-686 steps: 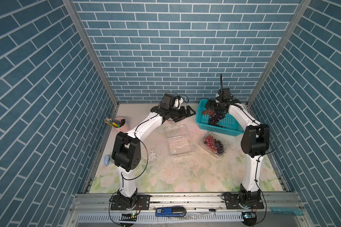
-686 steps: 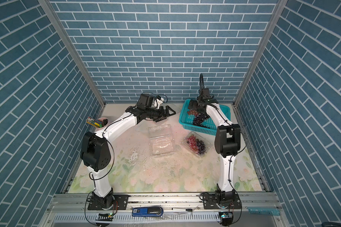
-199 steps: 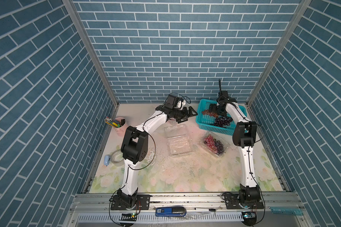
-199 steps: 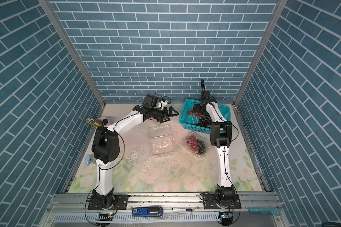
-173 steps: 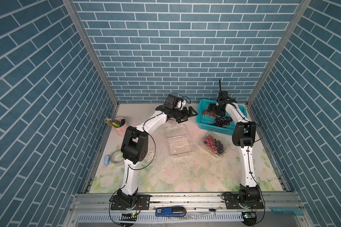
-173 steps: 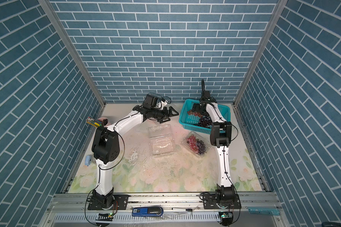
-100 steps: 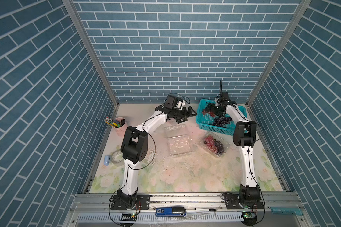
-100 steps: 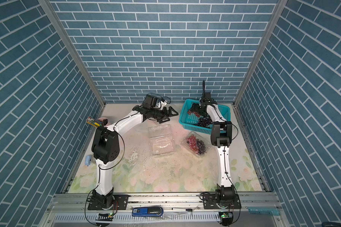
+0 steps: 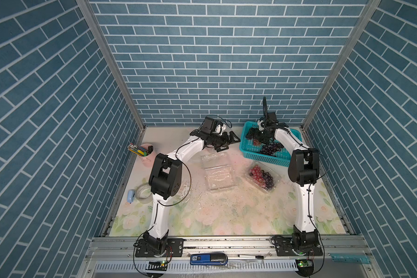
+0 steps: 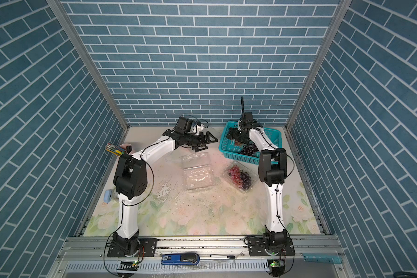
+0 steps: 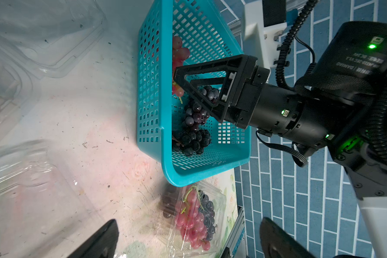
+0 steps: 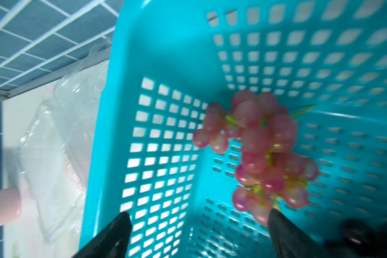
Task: Pack grapes into containers
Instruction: Pick up the grape from the basket.
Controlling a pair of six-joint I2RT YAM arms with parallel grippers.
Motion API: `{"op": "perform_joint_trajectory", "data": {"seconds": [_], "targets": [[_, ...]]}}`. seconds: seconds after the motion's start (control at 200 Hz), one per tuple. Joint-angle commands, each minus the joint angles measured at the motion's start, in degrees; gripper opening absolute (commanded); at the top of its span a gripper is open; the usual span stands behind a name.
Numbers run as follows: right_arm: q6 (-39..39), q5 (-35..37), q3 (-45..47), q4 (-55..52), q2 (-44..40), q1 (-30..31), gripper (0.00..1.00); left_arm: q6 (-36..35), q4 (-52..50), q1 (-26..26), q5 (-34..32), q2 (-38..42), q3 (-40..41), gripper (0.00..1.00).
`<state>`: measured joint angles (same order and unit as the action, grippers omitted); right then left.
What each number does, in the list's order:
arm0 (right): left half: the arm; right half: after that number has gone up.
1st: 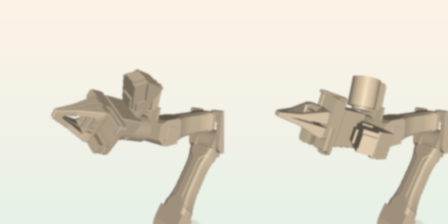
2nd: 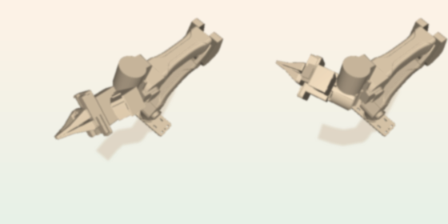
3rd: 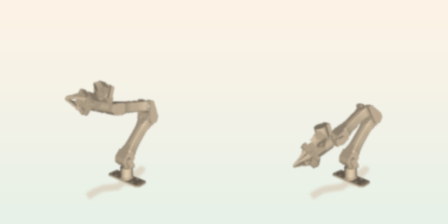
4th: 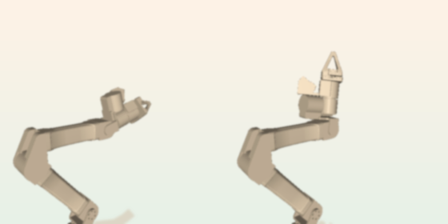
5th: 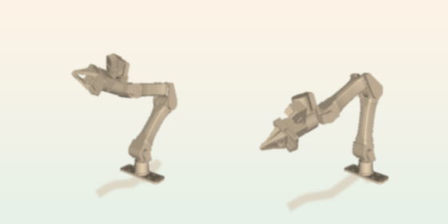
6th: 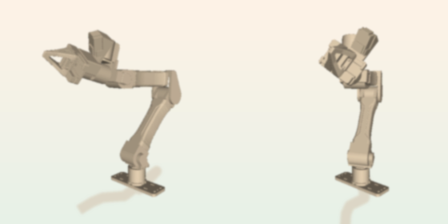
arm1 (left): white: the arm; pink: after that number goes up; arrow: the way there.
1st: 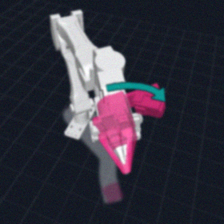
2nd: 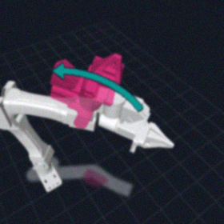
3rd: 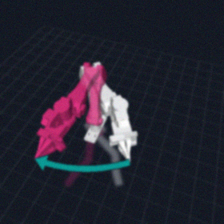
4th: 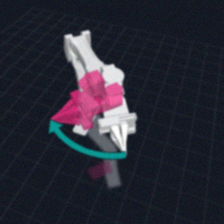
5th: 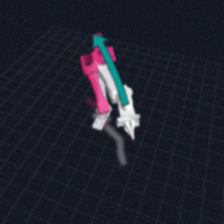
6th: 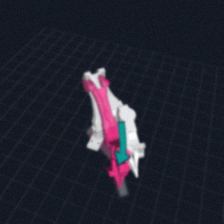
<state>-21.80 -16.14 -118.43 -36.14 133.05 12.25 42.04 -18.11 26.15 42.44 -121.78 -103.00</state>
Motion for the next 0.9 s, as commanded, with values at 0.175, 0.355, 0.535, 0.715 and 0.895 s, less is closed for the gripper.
{"op": "perform_joint_trajectory", "data": {"seconds": [0.175,0.355,0.535,0.715,0.895], "targets": [[8.49,10.78,-10.32,-8.74,6.51,-2.93,0.98,-0.09,0.62,-0.23,0.54,-0.31,0.26,1.0],[12.61,8.67,-17.15,-12.11,11.97,-2.69,0.97,-0.16,0.53,-0.27,0.13,0.05,1.01,1.0],[12.97,6.32,-19.61,-14.47,14.89,-2.24,0.9,0.33,0.7,-0.32,-0.16,-0.24,0.91,1.0],[12.63,5.99,-20.53,-13.88,16.56,-1.21,0.87,0.65,0.71,-0.31,-0.07,-0.74,0.6,1.0],[11.24,5.87,-24.26,-14.75,19.84,-0.65,0.78,0.54,0.61,-0.39,0.02,-0.73,0.66,1.0]]}}
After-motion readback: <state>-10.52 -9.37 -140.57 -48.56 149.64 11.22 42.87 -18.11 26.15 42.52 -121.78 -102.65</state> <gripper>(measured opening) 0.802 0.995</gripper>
